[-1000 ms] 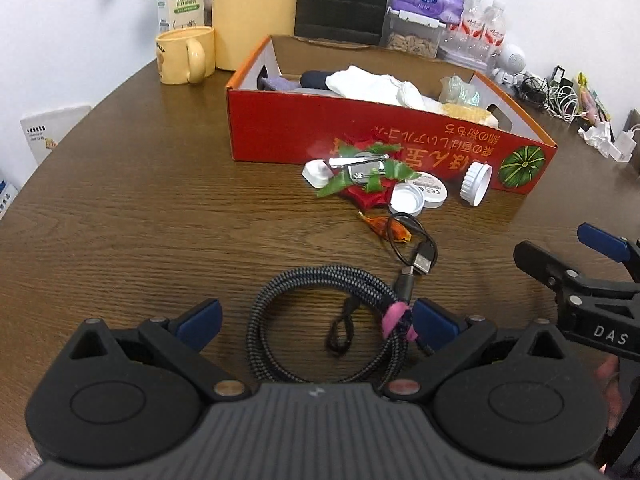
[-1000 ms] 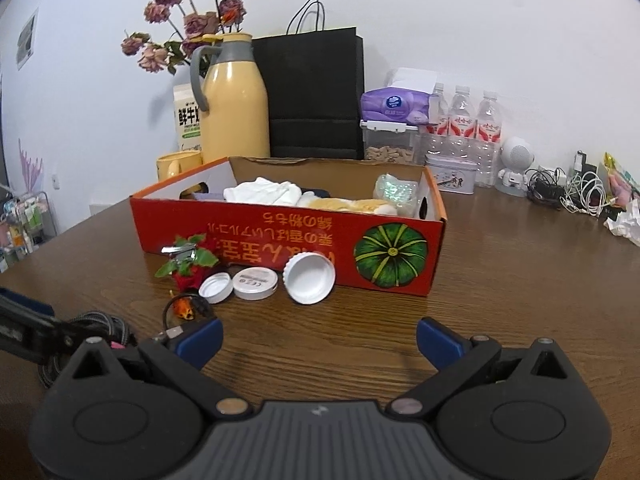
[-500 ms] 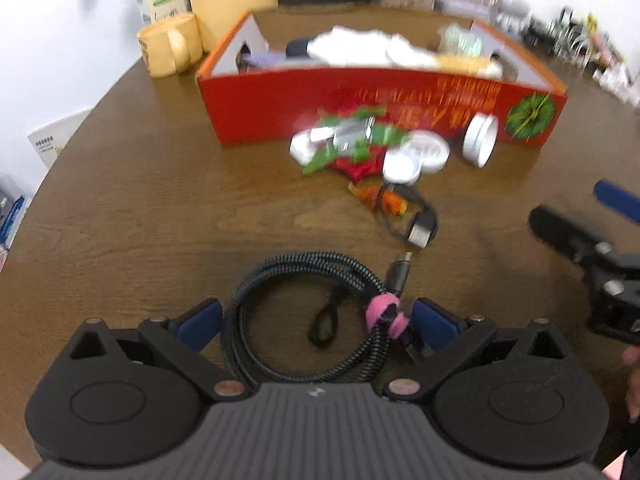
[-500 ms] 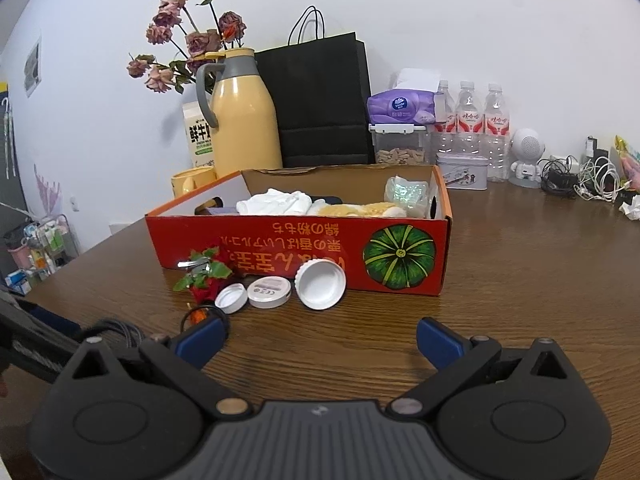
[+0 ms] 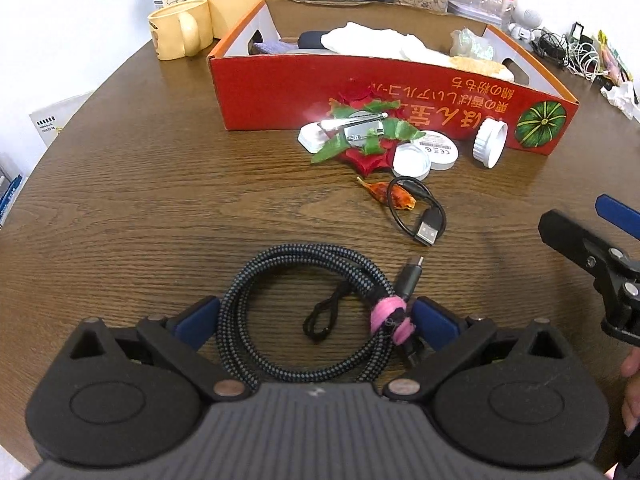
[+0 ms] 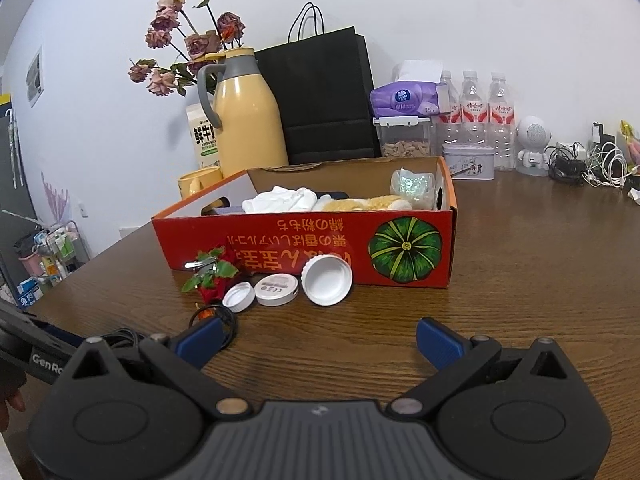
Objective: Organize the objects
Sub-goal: 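Grasp the black braided cable at its pink strap with the left tool, then lift the cable with the left tool while the right tool grasps the large white cap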
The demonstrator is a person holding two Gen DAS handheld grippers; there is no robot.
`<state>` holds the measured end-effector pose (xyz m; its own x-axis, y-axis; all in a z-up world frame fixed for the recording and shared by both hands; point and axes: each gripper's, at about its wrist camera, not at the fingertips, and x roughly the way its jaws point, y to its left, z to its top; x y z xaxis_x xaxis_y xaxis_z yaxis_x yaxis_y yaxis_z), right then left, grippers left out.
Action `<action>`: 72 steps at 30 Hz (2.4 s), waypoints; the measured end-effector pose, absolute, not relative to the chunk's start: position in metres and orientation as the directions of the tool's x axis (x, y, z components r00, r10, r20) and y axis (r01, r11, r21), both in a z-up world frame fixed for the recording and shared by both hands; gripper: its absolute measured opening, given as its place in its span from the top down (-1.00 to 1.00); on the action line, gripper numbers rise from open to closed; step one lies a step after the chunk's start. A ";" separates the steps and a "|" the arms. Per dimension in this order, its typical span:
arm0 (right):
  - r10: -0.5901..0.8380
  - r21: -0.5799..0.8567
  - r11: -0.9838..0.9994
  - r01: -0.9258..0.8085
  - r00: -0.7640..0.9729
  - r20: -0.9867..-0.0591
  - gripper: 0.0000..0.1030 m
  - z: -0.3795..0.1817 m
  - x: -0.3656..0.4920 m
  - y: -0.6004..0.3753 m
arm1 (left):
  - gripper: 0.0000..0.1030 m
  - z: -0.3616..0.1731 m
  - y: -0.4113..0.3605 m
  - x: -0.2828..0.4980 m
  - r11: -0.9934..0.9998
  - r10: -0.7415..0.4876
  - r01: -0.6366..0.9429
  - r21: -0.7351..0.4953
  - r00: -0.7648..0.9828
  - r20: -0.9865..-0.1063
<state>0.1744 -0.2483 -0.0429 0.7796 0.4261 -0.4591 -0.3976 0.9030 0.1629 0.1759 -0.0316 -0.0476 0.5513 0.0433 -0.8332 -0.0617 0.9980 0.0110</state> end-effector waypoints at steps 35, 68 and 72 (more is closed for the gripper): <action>0.369 0.096 0.922 -0.375 0.777 -0.509 -1.00 -0.046 0.182 -0.238 | -0.83 -0.014 0.006 0.181 0.983 -0.018 -0.103 -0.154 0.777 -0.630; 0.382 0.103 0.910 -0.402 0.715 -0.586 0.24 -0.051 0.263 -0.198 | -0.82 -0.008 0.014 0.208 0.970 -0.101 -0.035 -0.239 0.839 -0.534; 0.384 0.102 0.911 -0.400 0.729 -0.566 0.24 -0.047 0.258 -0.200 | -0.82 -0.007 0.011 0.206 0.971 -0.107 -0.028 -0.237 0.837 -0.537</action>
